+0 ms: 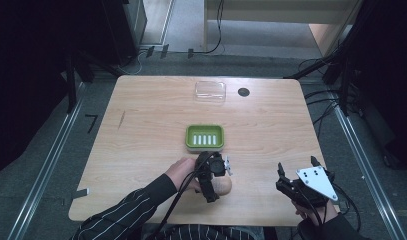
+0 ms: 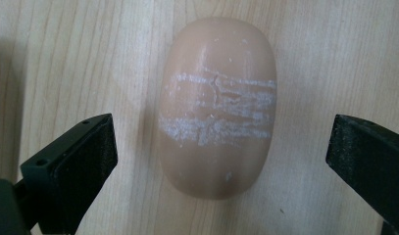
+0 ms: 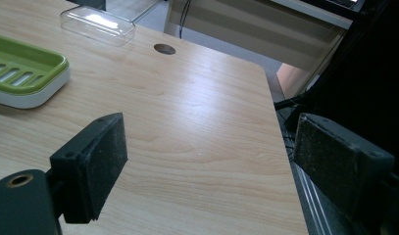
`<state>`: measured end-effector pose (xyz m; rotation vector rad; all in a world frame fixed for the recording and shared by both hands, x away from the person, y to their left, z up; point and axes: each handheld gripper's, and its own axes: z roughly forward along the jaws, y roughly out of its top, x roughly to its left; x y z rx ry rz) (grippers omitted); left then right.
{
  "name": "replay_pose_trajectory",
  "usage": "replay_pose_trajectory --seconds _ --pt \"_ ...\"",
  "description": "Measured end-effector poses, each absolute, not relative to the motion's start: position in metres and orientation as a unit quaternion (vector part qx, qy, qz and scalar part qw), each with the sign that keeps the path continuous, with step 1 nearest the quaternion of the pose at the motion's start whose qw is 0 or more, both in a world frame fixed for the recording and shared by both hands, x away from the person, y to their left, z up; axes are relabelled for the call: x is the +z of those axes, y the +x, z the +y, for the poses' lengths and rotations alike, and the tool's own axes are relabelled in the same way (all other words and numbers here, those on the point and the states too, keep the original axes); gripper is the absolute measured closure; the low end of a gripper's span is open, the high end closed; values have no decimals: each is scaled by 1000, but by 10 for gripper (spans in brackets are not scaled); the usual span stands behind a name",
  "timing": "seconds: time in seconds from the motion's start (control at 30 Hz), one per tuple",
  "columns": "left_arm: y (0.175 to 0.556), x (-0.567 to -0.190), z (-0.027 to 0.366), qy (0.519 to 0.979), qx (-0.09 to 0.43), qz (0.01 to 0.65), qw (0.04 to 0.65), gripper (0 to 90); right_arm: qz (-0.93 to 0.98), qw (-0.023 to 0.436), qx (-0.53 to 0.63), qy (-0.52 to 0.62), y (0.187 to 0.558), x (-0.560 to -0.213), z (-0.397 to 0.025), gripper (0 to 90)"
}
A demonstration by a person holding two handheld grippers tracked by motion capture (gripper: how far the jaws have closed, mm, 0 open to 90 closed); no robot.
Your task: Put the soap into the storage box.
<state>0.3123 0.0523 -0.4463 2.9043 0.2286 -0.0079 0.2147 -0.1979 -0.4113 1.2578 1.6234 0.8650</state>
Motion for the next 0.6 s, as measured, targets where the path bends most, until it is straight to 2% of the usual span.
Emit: replay_pose_trajectory --seconds 0.3,0.43,0.6 --pt "313 -451 49 992 -4 70 105 49 653 441 349 507 215 -411 -198 136" --pt "312 -454 43 994 -10 59 94 138 654 441 349 506 215 -411 -198 136" --pt "312 -458 39 995 -2 56 86 195 654 441 349 506 215 -411 -198 136"
